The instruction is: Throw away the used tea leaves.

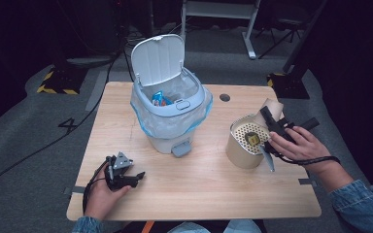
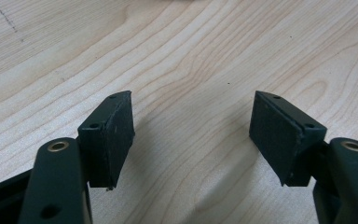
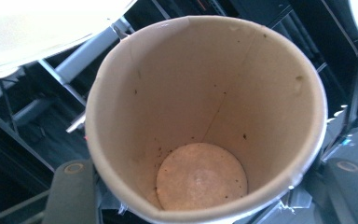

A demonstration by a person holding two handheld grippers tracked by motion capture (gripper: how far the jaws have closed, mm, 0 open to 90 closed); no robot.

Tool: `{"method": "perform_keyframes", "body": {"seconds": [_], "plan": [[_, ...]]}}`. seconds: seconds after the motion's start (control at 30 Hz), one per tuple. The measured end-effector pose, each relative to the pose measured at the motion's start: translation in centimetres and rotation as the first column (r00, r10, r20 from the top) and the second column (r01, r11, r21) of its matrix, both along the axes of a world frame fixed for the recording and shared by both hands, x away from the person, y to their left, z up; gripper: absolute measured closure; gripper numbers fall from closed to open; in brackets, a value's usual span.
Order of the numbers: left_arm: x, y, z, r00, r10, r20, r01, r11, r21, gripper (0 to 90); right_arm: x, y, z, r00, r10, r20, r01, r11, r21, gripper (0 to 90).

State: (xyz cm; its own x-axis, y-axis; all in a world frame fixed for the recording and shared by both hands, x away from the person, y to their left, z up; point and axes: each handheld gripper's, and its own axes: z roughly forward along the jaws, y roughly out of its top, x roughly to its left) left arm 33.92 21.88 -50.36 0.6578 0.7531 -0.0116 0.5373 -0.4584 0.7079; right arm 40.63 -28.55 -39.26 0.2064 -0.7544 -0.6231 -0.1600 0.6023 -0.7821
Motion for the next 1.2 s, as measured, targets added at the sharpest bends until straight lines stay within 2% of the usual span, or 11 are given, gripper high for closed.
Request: {"method": "perform_keyframes", "body": {"seconds": [0.13,0.53,0.73,0.77,0.8,0.93,1.0,1.03,1.07,1.1,1.2], "plan": [[0.0,0.0,0.0,1.0,0.0,0.0,0.0,1.0,0.0,31.1,-0.3,0.2,-0.1,0.9999,0.006,0.009,-0.006,0.9991,-0.042,34.5],[0.0,0.0,0.0,1.0,0.0,0.0,0.0,1.0,0.0,31.2,-0.5,0.6,-0.1,0.9995,0.026,0.02,-0.025,0.9989,-0.039,34.4],[0.0,0.0,0.0,1.0,0.0,0.0,0.0,1.0,0.0,31.1,-0.2,0.3,0.3,0.9996,0.015,-0.026,-0.014,0.9993,0.036,34.0],[0.0,0.0,0.0,1.0,0.002,0.0,-0.002,1.0,-0.002,31.1,-0.1,0.1,0.3,0.9976,0.013,-0.068,-0.006,0.9937,0.112,33.8],[0.0,0.0,0.0,1.0,0.002,0.0,-0.002,1.0,-0.002,31.1,0.0,0.0,0.5,0.9959,0.015,-0.089,-0.002,0.9902,0.14,33.7],[0.0,0.0,0.0,1.0,0.001,0.0,-0.001,1.0,-0.001,31.1,0.9,-0.7,1.3,0.9596,0.009,-0.281,0.095,0.9297,0.356,33.3],[0.0,0.0,0.0,1.0,0.001,0.0,-0.001,1.0,-0.001,31.1,1.2,-1.2,1.9,0.933,0.032,-0.359,0.147,0.8751,0.461,33.3],[0.0,0.0,0.0,1.0,0.0,0.0,0.0,1.0,-0.001,31.1,1.5,-1.5,2.2,0.9139,0.059,-0.402,0.172,0.8387,0.517,33.3],[0.0,0.0,0.0,1.0,0.0,0.0,0.0,1.0,-0.001,31.1,1.6,-1.7,2.4,0.9033,0.072,-0.423,0.189,0.8186,0.542,33.2],[0.0,0.0,0.0,1.0,0.002,0.0,-0.002,1.0,-0.002,31.1,1.8,-2.0,2.7,0.8788,0.09,-0.469,0.234,0.7757,0.586,33.2],[0.0,0.0,0.0,1.0,0.001,0.0,-0.001,1.0,-0.001,31.1,2.2,-2.6,3.2,0.8417,0.122,-0.526,0.289,0.7203,0.63,33.2]]}}
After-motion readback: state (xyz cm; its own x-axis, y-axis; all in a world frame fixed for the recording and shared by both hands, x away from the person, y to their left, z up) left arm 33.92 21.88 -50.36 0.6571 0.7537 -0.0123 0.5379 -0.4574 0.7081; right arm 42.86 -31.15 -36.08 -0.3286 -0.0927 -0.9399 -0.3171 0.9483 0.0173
